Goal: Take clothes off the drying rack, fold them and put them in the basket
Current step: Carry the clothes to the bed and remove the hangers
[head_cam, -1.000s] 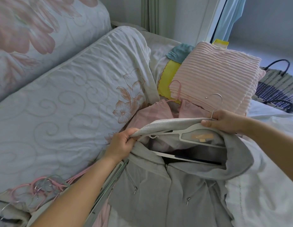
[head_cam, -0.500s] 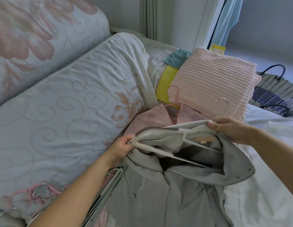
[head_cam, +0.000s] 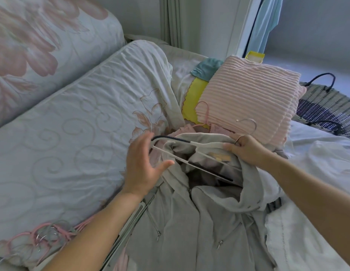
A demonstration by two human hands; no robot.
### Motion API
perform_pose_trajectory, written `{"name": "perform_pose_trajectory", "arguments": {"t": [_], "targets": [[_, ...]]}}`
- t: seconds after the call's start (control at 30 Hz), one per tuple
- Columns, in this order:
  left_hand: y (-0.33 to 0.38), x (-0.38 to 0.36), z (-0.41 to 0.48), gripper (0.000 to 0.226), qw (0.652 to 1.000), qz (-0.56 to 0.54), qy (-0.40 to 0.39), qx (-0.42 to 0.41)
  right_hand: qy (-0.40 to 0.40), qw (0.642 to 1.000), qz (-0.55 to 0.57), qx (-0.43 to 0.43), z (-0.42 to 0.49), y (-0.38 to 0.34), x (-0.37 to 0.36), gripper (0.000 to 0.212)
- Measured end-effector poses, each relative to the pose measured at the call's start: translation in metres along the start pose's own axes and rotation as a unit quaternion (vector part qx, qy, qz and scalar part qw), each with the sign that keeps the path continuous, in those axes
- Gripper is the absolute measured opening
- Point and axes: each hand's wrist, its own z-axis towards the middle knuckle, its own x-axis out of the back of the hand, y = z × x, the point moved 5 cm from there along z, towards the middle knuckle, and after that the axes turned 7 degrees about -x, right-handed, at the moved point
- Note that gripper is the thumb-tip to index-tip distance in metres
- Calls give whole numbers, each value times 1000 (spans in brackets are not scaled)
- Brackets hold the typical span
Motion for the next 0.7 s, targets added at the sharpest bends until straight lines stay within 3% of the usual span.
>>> {"name": "perform_pose_trajectory", "arguments": {"t": [0.07,0.13,0.3,0.4,0.47,0.7], "targets": [[25,-23,14,73,990,71,-93,-81,-16,999,-10,26,-2,-7,-18,17],[41,-44,17,57,980,92,-156,-86,-28,999,1,35,-4,-9,-31,15],[49,-62,8,31,971,135,-177,-85,-59,998,29,15,-21,-5,-22,20],[41,-67,0,16,964,119,-233,-43,-81,996,41,22,-29,-1,-20,22],[34,-61,-4,20,966,82,-245,-12,-80,996,43,10,-30,7,-20,32],[-13,17,-34,8,962,46,-239,121,7,994,-103,-44,-36,58,3,28]]}}
